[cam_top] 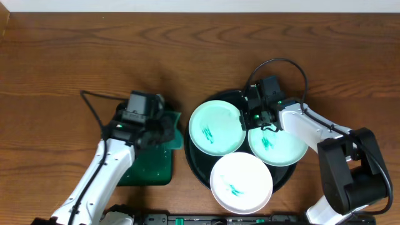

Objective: Clean dirty plates on tray and stack at the side
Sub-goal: 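Move the sponge with the left gripper onto the top-left plate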

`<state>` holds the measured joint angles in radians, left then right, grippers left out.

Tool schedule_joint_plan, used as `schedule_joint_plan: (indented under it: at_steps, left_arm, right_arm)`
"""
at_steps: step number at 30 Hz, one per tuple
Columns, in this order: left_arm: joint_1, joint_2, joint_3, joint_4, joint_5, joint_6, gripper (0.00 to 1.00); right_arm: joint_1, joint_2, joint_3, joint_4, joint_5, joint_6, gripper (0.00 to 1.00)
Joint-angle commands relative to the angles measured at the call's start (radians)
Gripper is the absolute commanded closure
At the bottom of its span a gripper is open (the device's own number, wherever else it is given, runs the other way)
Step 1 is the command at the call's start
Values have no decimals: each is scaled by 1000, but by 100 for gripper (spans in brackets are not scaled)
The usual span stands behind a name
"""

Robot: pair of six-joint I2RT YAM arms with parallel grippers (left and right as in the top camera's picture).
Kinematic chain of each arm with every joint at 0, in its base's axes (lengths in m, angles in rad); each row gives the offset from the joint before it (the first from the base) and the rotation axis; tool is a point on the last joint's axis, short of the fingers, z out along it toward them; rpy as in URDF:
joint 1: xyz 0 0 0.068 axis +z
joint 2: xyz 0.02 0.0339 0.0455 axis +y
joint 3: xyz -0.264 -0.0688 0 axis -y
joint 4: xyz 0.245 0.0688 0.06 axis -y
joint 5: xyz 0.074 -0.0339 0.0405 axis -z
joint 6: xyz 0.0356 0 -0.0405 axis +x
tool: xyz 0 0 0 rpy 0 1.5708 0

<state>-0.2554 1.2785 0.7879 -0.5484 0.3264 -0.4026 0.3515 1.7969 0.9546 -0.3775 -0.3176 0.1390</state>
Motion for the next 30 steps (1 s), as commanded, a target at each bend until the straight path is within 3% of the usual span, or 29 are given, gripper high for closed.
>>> schedule_joint_plan:
  at_steps: [1,8,13,17,27,30]
  left_arm:
    - [-68,-3,22,76,34,-44,93]
    - [-162,49,22,269,119,-198,93]
    - [-211,169,22,447,200,-357,93]
    - [-236,265,22,540,244,-419,93]
    - [-238,401,22,568,267,-493,93]
    - [-230,401,22,499,201,-481,93]
  right_arm:
    - [11,-19,13,-9,14,-21,99]
    - [11,-19,13,-20,14,-21,99]
    - [11,-19,13,-24,15,-21,99]
    - [11,-19,13,-26,15,-19,99]
    - [15,-19,13,-35,15,-11,99]
    - [14,-19,13,-35,18,-2,99]
